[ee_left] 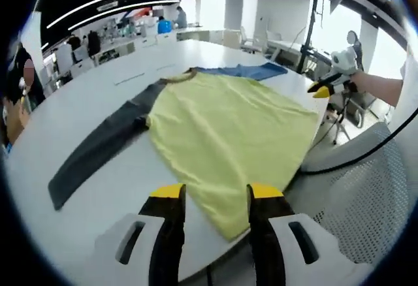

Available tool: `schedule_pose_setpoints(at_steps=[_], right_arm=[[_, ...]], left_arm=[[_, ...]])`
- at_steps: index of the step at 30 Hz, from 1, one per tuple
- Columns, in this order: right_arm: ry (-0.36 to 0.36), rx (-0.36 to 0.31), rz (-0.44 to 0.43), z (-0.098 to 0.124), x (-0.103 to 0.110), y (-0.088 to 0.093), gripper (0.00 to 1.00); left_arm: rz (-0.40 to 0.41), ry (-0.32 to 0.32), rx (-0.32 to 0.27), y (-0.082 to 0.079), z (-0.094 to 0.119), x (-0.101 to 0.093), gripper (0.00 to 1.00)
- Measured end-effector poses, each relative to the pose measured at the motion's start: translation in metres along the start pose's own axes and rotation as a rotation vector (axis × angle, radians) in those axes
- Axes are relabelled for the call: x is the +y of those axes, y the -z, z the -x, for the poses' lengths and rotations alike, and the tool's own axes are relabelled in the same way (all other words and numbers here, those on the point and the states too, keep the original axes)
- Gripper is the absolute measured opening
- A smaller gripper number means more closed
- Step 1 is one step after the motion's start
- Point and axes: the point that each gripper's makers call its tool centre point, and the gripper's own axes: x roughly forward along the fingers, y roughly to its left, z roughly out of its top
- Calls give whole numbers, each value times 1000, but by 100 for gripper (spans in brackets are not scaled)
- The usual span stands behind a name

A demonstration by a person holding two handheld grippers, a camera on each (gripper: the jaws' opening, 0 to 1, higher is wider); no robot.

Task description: Fold the garment on the visible template until the final outline fits inside the template.

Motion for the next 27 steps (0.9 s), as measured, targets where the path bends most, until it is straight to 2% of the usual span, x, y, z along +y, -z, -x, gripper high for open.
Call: schedule_pose_setpoints(at_steps=[4,8,13,17,21,27], right_arm=[[4,-12,-12,-1,-5,-4,22],[10,-33,-24,-1,-8,-10,25],[17,-43,-29,-1,-15,-14,25],[28,-53,-47,-1,-21,-17,26],[37,-57,-57,-2,-27,-20,27],[72,-79,-87,-2,-44,-23,31]], left_arm=[[11,32,-28,-6,-3,-7,40],[15,55,-55,-13,-5,-12,48],[48,94,-111,-24,-7,-19,51],[60,120,-142,-31,-9,-26,61],[37,120,-145,-34,-10,-28,60],[72,129,-168,-38,-11,-25,62]])
